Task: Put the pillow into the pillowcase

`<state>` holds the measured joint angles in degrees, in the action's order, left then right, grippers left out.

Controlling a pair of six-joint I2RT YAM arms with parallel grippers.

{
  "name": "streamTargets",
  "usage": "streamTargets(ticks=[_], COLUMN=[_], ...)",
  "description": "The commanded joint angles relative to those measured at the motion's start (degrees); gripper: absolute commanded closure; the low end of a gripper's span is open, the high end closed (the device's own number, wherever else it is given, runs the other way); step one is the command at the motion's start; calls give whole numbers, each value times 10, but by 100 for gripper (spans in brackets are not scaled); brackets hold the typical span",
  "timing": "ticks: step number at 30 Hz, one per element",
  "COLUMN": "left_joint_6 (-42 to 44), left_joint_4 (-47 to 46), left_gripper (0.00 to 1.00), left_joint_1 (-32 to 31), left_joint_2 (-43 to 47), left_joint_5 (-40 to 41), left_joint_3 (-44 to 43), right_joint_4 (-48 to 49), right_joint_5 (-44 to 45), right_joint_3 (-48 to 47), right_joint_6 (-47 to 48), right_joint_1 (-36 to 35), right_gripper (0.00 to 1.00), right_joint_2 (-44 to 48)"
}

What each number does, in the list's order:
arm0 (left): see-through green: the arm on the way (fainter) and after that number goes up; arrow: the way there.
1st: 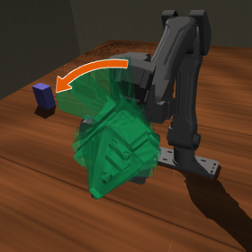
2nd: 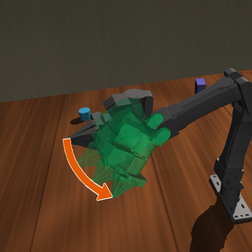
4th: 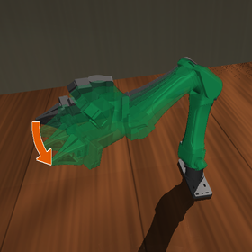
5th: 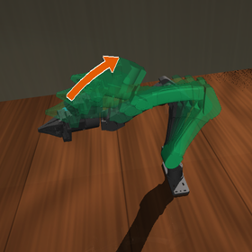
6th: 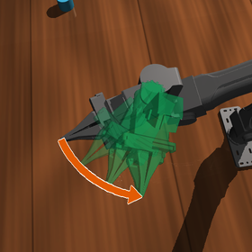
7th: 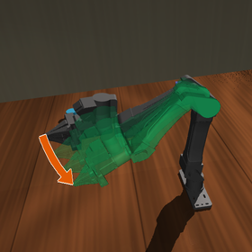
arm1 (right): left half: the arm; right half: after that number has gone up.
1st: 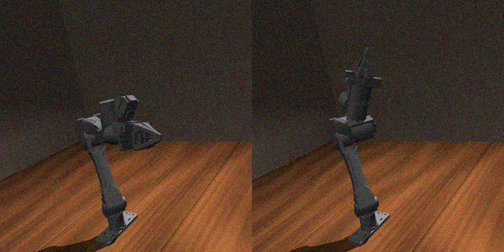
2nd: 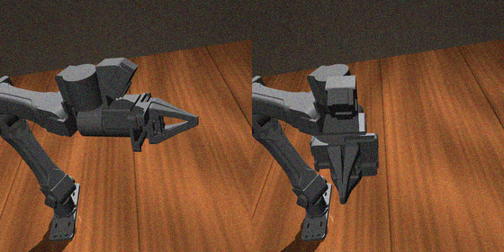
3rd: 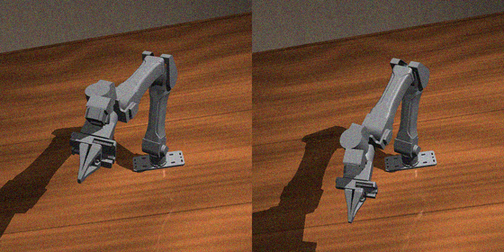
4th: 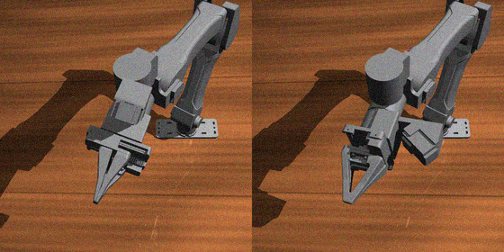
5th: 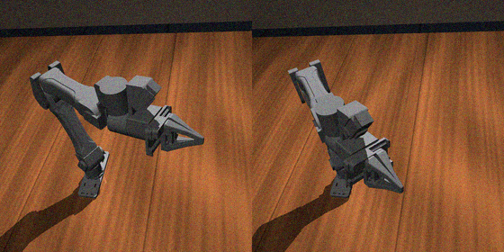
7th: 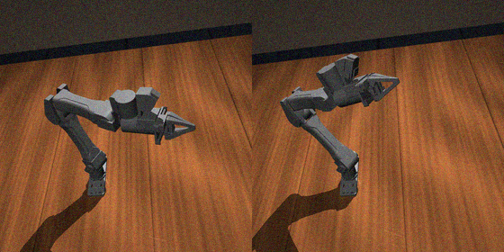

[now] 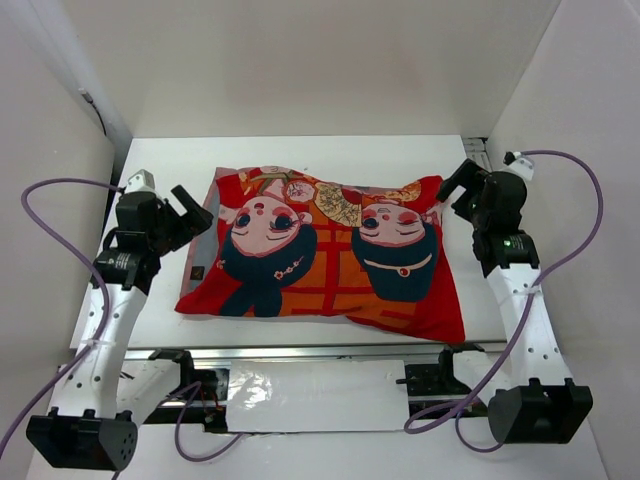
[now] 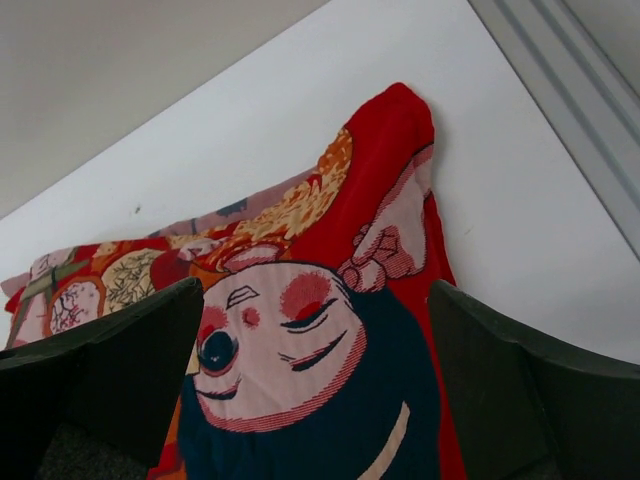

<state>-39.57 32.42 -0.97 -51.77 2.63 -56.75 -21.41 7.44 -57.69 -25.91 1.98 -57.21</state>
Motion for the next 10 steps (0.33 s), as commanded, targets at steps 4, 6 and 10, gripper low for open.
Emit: streamTargets(ticks=[4,6,10], left_joint_6=[11,11,11], left_joint_4=[-5,1,24], left_gripper=[0,0,0], left_joint_1=[-6,-6,-6], left_joint_2=[-8,-16,-28], left_joint_5=[-14,3,10], left_joint_3=[-9,-17,-23], right_joint_4=[3,3,-3], right_joint_5=[3,18,24], right_joint_3=[7,13,13], right_joint_6=[2,2,2], right_joint_1=[-5,-5,-5], right_gripper=[0,0,0], right_joint_2=[13,19,19])
